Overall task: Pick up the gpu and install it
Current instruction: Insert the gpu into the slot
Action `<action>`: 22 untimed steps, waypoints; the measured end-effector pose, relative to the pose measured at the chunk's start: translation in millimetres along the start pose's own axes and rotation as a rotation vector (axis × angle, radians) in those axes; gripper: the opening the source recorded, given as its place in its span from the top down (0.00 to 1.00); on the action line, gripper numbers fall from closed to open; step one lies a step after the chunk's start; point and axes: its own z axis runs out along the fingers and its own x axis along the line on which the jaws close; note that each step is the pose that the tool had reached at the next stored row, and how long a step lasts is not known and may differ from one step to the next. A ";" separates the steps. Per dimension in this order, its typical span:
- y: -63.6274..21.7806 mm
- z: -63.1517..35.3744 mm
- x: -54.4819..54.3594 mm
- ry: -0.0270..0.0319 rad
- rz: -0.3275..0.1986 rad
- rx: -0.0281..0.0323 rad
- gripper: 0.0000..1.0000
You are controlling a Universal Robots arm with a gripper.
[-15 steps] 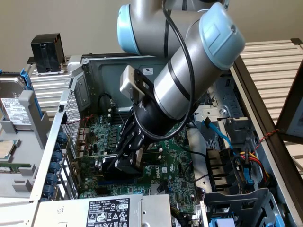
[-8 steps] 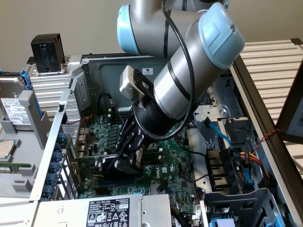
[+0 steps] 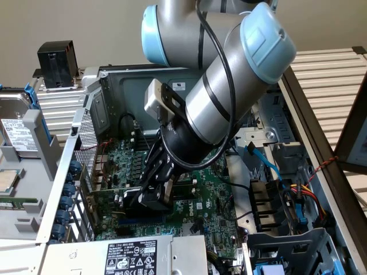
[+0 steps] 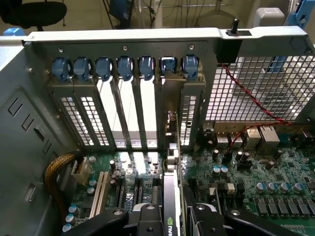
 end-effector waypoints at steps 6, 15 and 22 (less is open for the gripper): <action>0.7 -0.7 0.1 0.0004 0.000 -0.0002 0.73; 0.7 -0.5 0.1 0.0013 0.000 -0.0002 0.73; 0.4 -0.3 0.1 0.0013 0.000 -0.0002 0.73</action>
